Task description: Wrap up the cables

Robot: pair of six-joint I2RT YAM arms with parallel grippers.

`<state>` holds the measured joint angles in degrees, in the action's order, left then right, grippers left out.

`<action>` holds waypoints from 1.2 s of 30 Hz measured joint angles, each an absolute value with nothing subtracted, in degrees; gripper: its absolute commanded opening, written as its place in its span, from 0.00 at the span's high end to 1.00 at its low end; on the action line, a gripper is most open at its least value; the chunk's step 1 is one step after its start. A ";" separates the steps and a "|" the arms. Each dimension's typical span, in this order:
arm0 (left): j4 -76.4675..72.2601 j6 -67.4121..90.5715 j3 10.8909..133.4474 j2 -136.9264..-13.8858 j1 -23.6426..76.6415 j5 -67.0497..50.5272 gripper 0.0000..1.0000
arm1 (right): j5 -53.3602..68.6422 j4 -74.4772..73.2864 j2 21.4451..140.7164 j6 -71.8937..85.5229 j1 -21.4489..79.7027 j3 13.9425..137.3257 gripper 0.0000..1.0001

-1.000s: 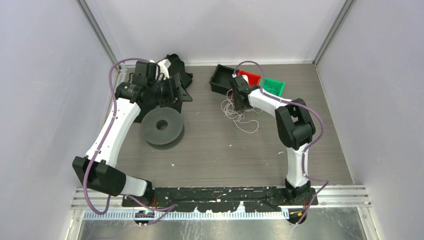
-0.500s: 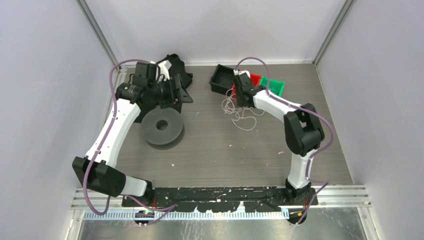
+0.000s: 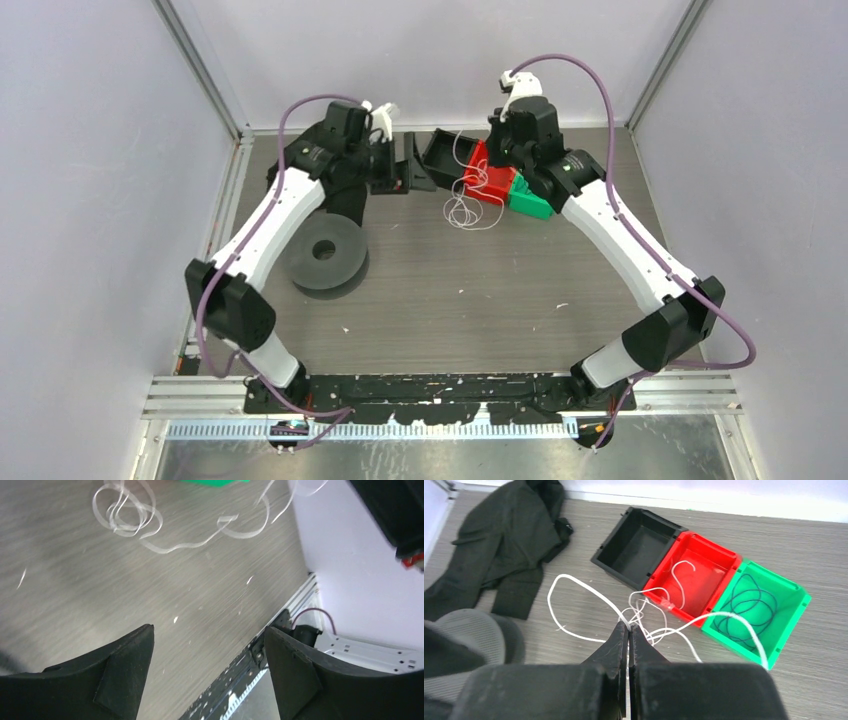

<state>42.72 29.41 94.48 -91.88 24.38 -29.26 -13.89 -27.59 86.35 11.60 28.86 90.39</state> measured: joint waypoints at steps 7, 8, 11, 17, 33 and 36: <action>34.20 28.93 99.37 -99.35 26.98 -32.84 0.18 | -10.55 -33.10 88.18 15.68 29.04 99.66 0.99; 32.73 28.62 98.76 -99.39 27.49 -32.64 0.18 | -10.17 -33.69 88.44 16.40 29.04 100.86 0.99; 21.80 28.36 91.26 -97.80 29.06 -32.14 0.18 | -9.08 -35.79 88.55 18.20 29.04 103.57 0.99; 8.14 29.89 83.22 -99.72 30.63 -31.09 0.20 | -7.49 -37.95 88.55 20.49 29.04 106.59 0.99; -6.55 40.36 89.60 -109.38 31.18 -32.86 0.91 | -5.39 -39.18 88.55 24.16 29.04 106.63 0.99; -6.37 41.21 89.91 -109.56 31.22 -32.77 0.99 | -5.34 -39.20 88.55 24.36 29.02 106.61 0.98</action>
<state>-6.37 41.21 89.91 -109.56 31.22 -32.77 -5.34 -39.20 88.55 24.36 29.02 106.61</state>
